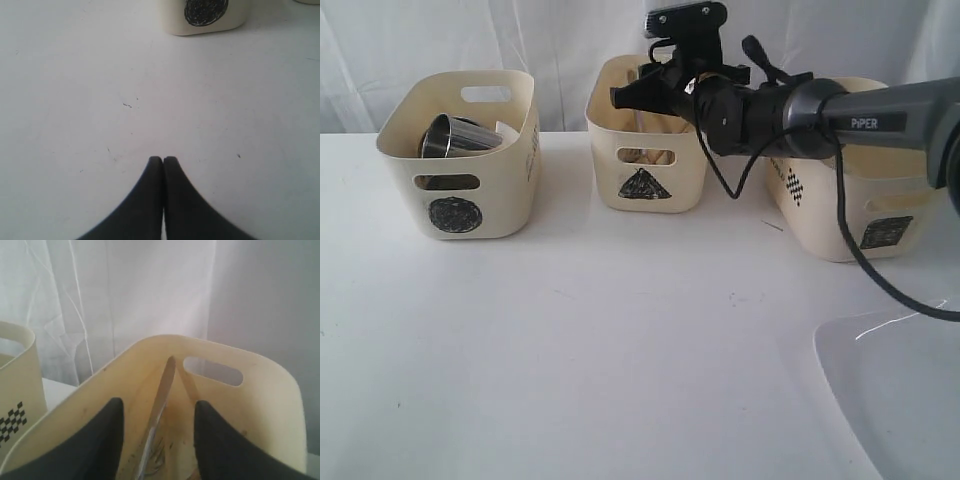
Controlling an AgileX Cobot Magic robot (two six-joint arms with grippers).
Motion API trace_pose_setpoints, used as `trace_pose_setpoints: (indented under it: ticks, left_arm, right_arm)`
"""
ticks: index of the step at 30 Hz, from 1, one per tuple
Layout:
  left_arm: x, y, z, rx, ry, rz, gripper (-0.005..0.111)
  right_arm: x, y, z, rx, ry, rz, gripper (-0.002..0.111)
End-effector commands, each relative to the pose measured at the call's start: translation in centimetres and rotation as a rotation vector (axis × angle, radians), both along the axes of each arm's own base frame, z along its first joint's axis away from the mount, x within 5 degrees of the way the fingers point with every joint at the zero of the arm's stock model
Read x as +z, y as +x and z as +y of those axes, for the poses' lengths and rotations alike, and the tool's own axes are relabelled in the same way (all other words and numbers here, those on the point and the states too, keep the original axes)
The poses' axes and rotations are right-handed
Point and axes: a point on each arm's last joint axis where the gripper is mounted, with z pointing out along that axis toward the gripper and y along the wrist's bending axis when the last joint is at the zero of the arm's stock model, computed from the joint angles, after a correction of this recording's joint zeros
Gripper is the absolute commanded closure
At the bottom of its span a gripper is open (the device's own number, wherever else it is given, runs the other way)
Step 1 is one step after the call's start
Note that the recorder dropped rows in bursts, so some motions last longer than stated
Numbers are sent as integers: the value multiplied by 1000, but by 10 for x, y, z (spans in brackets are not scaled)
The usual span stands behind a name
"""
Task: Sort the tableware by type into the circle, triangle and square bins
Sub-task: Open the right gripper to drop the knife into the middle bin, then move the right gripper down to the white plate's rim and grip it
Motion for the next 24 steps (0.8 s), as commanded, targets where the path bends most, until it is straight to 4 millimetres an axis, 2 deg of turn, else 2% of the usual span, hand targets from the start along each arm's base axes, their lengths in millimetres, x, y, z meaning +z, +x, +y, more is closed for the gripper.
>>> trace_pose_setpoints:
  ticks: [1,4,7,9,13,16,19,24]
  left_arm:
    - [0,0,-1,-1,-18,-3,107]
    - [0,0,-1,-1,-18,-3,107]
    - [0,0,-1,-1,-18,-3,107]
    - [0,0,-1,-1,-18,-3,107]
    - [0,0,-1,-1,-18,-3,107]
    - [0,0,-1,-1,-18,-3,107]
    - [0,0,-1,-1,-18,-3,107]
    - [0,0,-1,-1,-18,-3,107]
  right_arm:
    - [37,-14,-3,36,12,83,65]
    - [58,-35,-3,98,-6,237,72]
    - [81,-57,-5,150,-52,337,91]
    - [93,-72,-9,169,-95,377,109]
    - [102,-98,-22,106,-71,437,108]
    - [94,-127,-40,-9,-77,506,108]
    - [89,-165,-62,-113,-113,504,108]
    - [96,-245,-101,-280,-124,459,108]
